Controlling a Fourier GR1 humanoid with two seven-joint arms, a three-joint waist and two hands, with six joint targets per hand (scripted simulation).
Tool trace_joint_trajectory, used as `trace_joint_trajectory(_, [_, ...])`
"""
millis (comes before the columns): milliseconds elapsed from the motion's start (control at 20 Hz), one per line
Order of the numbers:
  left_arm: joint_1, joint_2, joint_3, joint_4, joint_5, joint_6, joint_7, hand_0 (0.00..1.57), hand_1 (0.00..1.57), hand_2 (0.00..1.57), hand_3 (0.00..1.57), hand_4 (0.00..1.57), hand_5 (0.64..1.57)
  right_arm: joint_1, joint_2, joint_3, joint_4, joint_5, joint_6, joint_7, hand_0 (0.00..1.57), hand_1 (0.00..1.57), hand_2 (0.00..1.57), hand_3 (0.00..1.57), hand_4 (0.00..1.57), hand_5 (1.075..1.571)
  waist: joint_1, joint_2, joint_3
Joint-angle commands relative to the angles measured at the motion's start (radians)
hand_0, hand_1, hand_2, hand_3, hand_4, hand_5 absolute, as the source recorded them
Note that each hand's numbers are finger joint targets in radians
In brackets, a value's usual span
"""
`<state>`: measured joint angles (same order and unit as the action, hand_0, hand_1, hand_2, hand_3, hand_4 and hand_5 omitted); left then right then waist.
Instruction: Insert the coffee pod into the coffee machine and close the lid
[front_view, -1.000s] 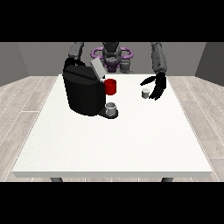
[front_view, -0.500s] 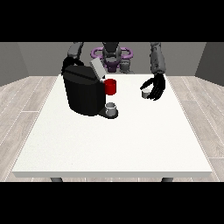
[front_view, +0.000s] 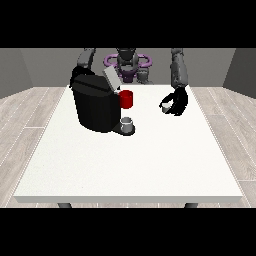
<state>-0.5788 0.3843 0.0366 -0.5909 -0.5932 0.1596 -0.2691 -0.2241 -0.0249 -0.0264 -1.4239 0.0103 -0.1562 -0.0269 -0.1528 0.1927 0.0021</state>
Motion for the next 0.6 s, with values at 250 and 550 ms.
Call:
trace_joint_trajectory(250, [-0.034,0.033,0.01,0.033,-0.021,-0.046,-0.084,1.32,1.32,1.43,1.41,0.55,1.571,0.043,-0.036,-0.052,0.056,-0.06,0.067,-0.068,0.0,0.0,0.0,0.0,0.49,1.571,0.003,-0.009,-0.0023])
trace_joint_trajectory(550, [-0.126,-0.013,-0.021,-0.038,-0.025,-0.133,-0.03,1.39,1.39,1.41,1.35,0.58,1.571,0.035,0.002,-0.031,0.109,-0.021,0.012,-0.068,0.0,0.0,0.0,0.0,0.43,1.571,0.012,-0.073,-0.002])
